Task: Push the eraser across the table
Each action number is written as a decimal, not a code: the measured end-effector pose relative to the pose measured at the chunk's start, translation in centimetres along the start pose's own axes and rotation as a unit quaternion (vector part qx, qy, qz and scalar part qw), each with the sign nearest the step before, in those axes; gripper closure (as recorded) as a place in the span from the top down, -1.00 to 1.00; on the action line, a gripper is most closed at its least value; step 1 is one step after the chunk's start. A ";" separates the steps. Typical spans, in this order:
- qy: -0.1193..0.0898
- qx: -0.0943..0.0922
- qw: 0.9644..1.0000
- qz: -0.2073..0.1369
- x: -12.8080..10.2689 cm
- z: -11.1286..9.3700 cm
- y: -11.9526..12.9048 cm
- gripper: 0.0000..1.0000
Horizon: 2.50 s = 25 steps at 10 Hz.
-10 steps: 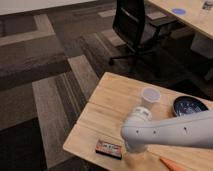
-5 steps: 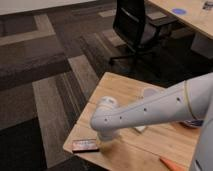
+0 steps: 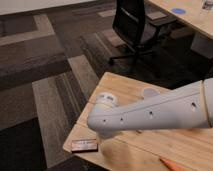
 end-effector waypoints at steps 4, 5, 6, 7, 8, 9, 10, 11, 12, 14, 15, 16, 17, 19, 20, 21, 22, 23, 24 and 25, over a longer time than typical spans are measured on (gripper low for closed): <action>0.000 0.000 1.000 -0.001 0.0 0.1 0.0 0.30; 0.003 -0.003 1.000 -0.003 0.3 0.7 0.1 0.30; 0.005 -0.011 1.000 -0.005 0.9 1.9 0.1 0.30; 0.003 -0.013 1.000 -0.007 1.0 2.3 0.1 0.30; 0.001 -0.012 1.000 -0.006 1.3 2.7 -0.3 0.30; 0.004 -0.009 1.000 -0.005 1.6 3.1 -0.7 0.30; 0.007 -0.008 1.000 -0.002 1.8 3.5 -1.0 0.30; 0.010 -0.006 1.000 0.000 2.0 4.0 -1.4 0.30; 0.012 -0.009 1.000 -0.002 2.1 4.6 -1.3 0.30; 0.013 -0.014 1.000 -0.022 1.4 5.6 0.1 0.30; 0.015 -0.012 0.999 -0.040 0.8 6.0 1.0 0.30; 0.007 -0.011 0.998 -0.065 -0.3 6.0 2.5 0.30; -0.001 -0.012 0.996 -0.091 -1.3 5.8 4.0 0.30; -0.045 -0.019 0.982 -0.184 -5.6 3.8 9.9 0.30; -0.059 -0.023 0.974 -0.217 -7.1 3.0 12.4 0.30; -0.071 -0.029 0.966 -0.247 -8.2 2.3 14.8 0.30; -0.087 -0.040 0.952 -0.292 -9.5 1.0 18.3 0.30; -0.089 -0.043 0.950 -0.296 -9.8 0.7 18.4 0.30; -0.090 -0.051 0.950 -0.293 -9.8 0.5 18.2 0.30; -0.089 -0.071 0.953 -0.280 -9.5 0.3 17.4 0.30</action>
